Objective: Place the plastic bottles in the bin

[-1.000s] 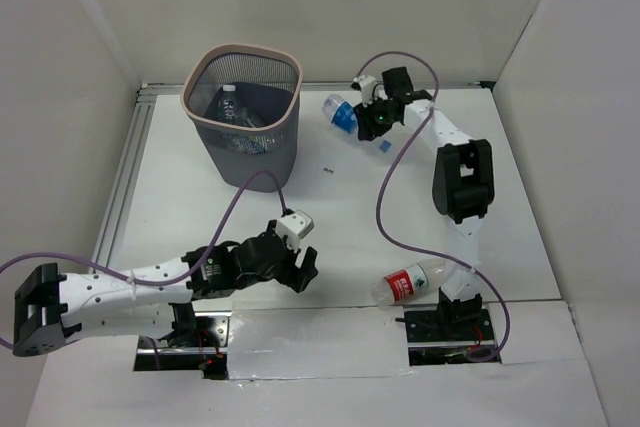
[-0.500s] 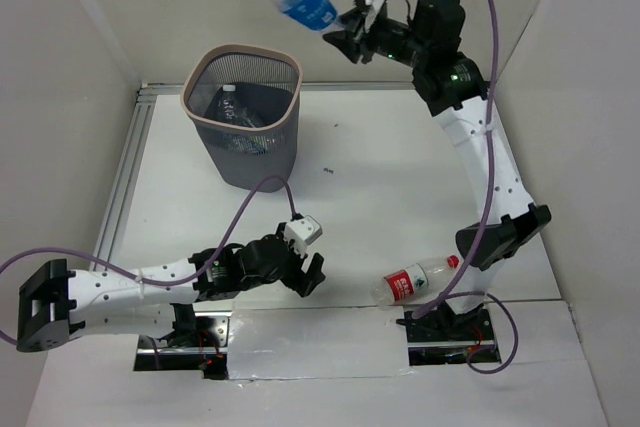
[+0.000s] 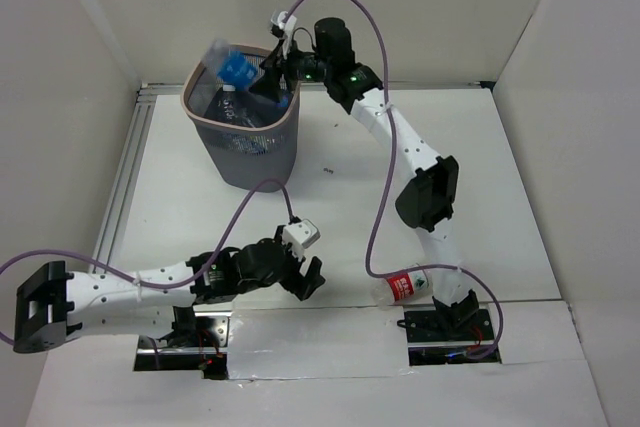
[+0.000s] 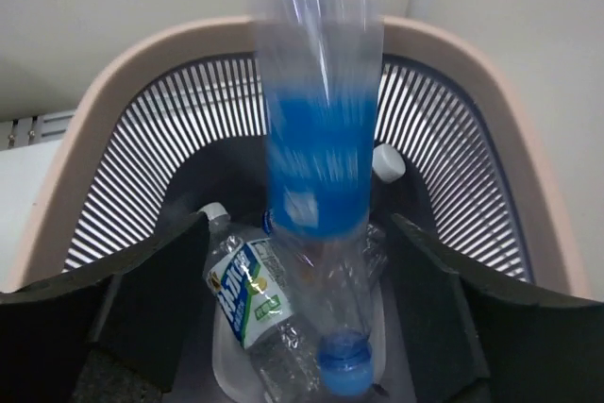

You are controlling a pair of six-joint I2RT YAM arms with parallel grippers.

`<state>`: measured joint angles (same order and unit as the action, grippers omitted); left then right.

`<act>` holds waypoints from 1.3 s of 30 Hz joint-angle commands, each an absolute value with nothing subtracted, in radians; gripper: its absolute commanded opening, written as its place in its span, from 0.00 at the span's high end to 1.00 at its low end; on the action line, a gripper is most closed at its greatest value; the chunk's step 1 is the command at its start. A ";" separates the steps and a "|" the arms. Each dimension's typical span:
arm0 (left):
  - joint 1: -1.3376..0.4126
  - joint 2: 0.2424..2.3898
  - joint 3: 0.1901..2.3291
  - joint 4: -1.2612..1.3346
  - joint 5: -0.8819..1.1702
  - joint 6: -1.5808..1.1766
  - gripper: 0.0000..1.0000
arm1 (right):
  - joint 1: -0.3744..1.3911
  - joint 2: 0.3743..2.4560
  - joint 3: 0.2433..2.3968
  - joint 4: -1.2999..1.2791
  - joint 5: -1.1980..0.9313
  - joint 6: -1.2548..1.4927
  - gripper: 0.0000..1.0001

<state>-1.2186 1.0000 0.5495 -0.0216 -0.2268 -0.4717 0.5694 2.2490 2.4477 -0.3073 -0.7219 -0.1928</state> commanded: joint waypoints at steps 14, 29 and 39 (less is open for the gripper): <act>-1.224 1.300 0.752 0.216 -0.098 -0.239 0.00 | 0.387 1.902 2.292 -0.372 -0.545 -0.118 0.82; -1.262 1.664 1.041 0.279 0.132 -0.143 0.00 | -0.265 1.451 1.570 -0.592 -0.821 -0.265 0.09; -1.308 1.839 1.149 0.259 0.083 -0.124 0.06 | -0.449 1.344 1.433 -0.649 -0.989 -0.311 0.09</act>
<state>-1.2938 1.8137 1.0992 0.2184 0.0963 -0.1555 -0.4240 1.3930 1.4586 -0.6220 -0.8982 -0.2798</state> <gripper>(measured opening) 0.948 0.907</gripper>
